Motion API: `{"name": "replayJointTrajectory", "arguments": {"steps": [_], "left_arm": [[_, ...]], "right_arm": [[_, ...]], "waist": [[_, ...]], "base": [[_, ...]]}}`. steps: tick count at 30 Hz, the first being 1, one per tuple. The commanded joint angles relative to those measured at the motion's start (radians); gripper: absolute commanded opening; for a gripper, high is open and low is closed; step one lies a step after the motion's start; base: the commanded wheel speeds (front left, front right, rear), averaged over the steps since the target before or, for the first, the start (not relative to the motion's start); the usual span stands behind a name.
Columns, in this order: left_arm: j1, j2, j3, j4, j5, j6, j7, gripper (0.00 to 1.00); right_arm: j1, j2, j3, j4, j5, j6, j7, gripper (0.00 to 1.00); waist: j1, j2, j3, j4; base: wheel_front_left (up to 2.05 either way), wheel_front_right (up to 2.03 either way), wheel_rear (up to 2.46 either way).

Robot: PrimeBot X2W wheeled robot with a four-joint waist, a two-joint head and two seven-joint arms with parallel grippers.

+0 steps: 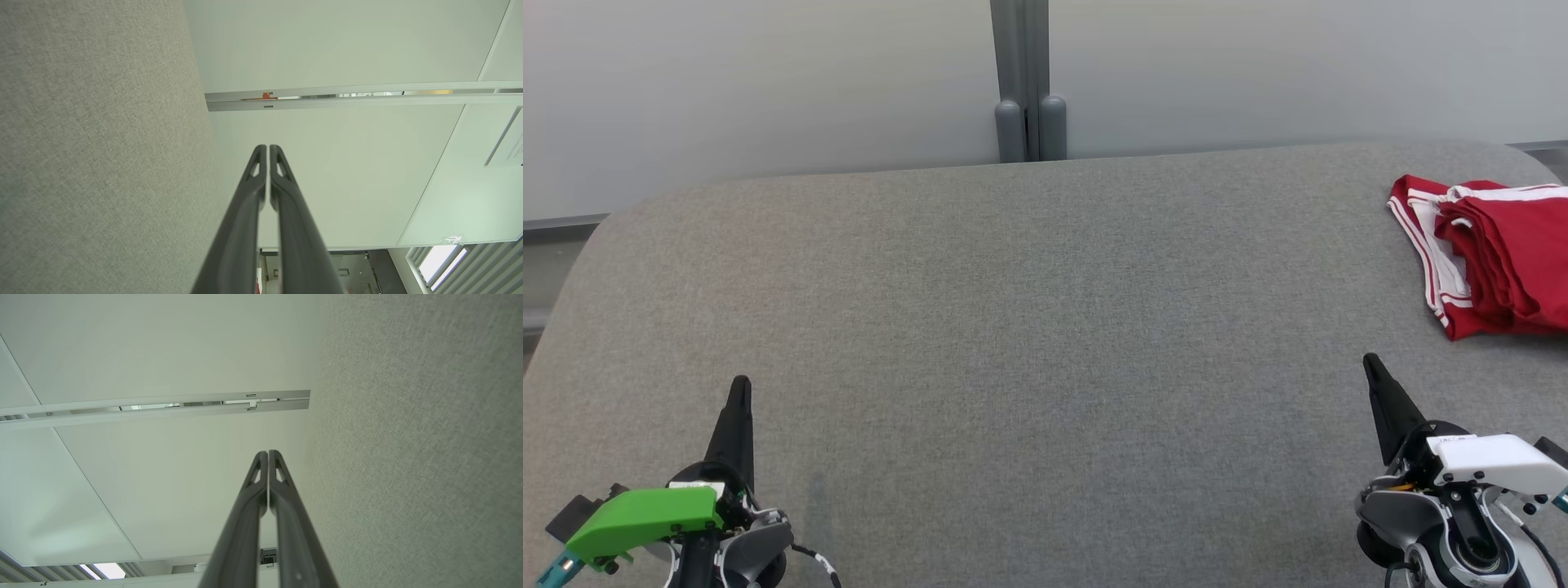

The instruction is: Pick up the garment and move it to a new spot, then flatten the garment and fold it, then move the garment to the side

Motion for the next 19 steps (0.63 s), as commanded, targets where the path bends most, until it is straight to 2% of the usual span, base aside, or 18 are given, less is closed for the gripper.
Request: {"name": "replayJointTrajectory", "arguments": {"steps": [1, 19], "left_arm": [[-0.010, 0.007, 0.003, -0.002, -0.001, -0.006, 0.003, 0.00], [-0.010, 0.007, 0.003, -0.003, -0.001, -0.005, 0.003, 0.00]], "right_arm": [[-0.006, 0.000, -0.003, 0.002, -0.001, 0.000, 0.002, 0.00], [-0.007, 0.001, -0.003, 0.002, -0.002, 0.000, 0.003, 0.00]], "waist": [[0.0000, 0.0000, 0.000, 0.000], [0.0000, 0.0000, 0.000, 0.000]], "base": [[0.00, 0.00, 0.00], [0.00, 0.00, 0.00]]}}
